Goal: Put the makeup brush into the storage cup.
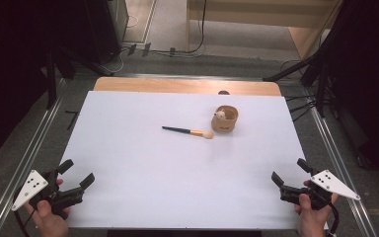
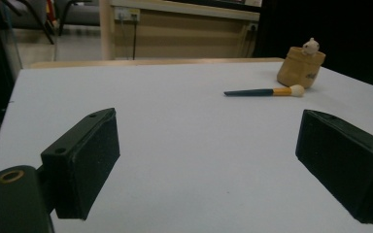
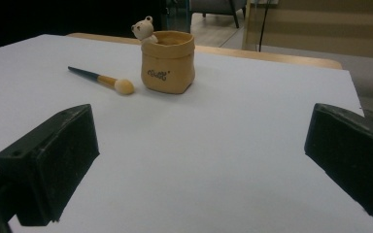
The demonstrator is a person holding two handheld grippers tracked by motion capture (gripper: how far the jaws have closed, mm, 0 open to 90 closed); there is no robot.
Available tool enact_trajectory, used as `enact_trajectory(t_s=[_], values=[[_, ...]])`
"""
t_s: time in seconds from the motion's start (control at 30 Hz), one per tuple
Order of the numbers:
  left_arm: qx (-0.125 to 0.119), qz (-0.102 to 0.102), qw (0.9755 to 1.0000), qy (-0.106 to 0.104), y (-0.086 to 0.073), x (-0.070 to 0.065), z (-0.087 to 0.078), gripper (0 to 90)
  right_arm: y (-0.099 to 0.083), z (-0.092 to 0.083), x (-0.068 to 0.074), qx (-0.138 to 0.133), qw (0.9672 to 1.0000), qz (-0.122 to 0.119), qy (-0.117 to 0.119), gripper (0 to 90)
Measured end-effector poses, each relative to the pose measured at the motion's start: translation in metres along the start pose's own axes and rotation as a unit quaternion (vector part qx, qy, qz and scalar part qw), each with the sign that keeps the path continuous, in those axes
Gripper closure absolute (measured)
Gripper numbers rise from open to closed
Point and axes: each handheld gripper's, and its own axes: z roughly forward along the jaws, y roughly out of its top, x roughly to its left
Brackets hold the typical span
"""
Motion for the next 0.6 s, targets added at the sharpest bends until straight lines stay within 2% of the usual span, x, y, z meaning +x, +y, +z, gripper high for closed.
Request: enact_trajectory(t_s=[0.3, 0.4, 0.6], values=[[-0.004, -0.005, 0.9998, -0.021, 0.013, -0.006, 0.012, 9.1, 0.001, 0.0, 0.002, 0.001, 1.0, -0.001, 0.004, 0.2], [-0.002, 0.0, 0.9997, -0.022, 0.017, -0.008, 0.018, 9.1, 0.002, 0.0, 0.003, 0.002, 1.0, -0.001, 0.005, 0.2], [0.008, 0.017, 0.9991, -0.039, 0.028, -0.017, 0.036, 9.1, 0.002, 0.0, 0.004, 0.003, 1.0, -0.005, 0.007, 0.3]])
